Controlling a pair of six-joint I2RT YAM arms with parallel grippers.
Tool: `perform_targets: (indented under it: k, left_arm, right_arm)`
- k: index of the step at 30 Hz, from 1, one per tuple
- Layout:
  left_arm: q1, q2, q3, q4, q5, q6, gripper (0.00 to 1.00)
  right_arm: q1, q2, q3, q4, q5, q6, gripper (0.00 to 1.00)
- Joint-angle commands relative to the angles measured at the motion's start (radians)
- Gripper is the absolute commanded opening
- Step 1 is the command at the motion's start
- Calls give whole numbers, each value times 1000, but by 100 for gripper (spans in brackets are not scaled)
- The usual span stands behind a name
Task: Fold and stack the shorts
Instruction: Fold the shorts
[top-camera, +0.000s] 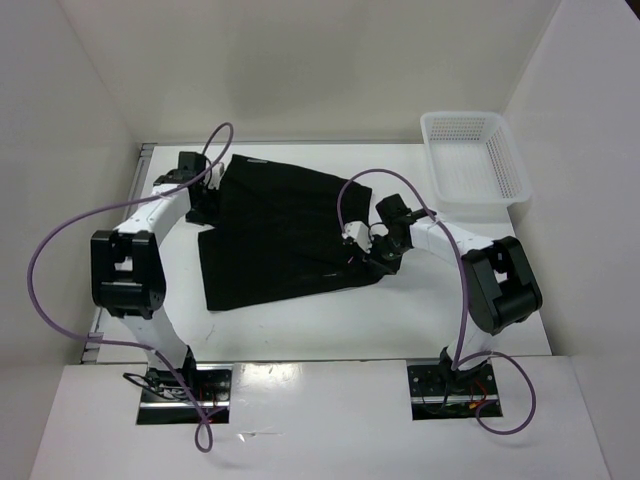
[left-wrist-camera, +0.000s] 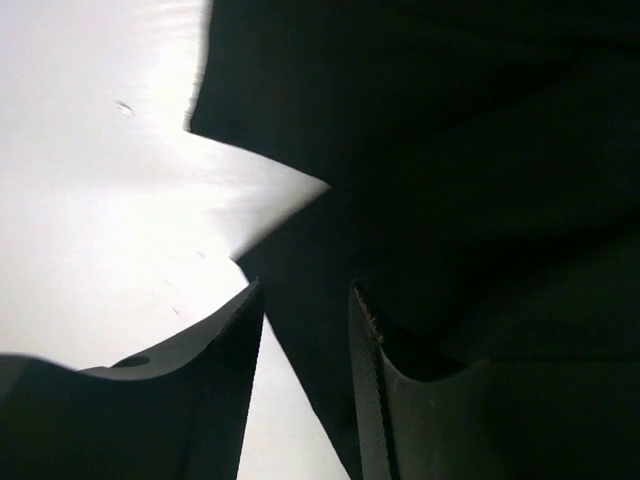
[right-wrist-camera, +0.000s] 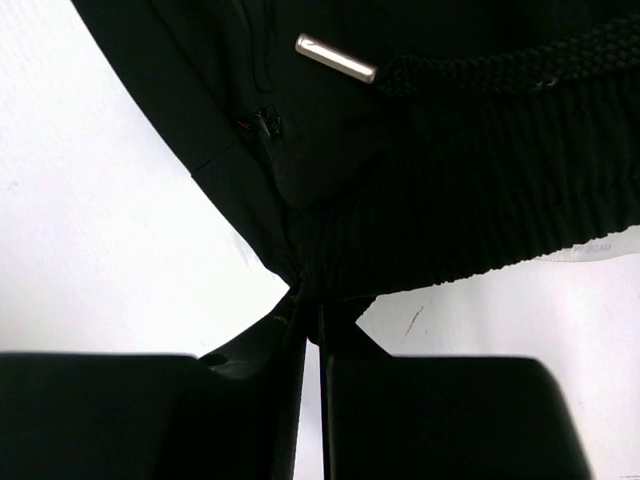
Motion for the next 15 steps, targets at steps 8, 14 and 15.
perform_targets:
  k: [8,14,15]
  left_arm:
    - [-40,-250,-317,-357,162,4,52]
    - [-52,-271,-435,-289,107,4,61]
    - [-66,-271,-446,-259,107,4,63]
  right_arm:
    - [7,-54,27,3,24,29,25]
    - [7,-43,72,21,45,29,39]
    - [7,-43,72,21,46,29,41]
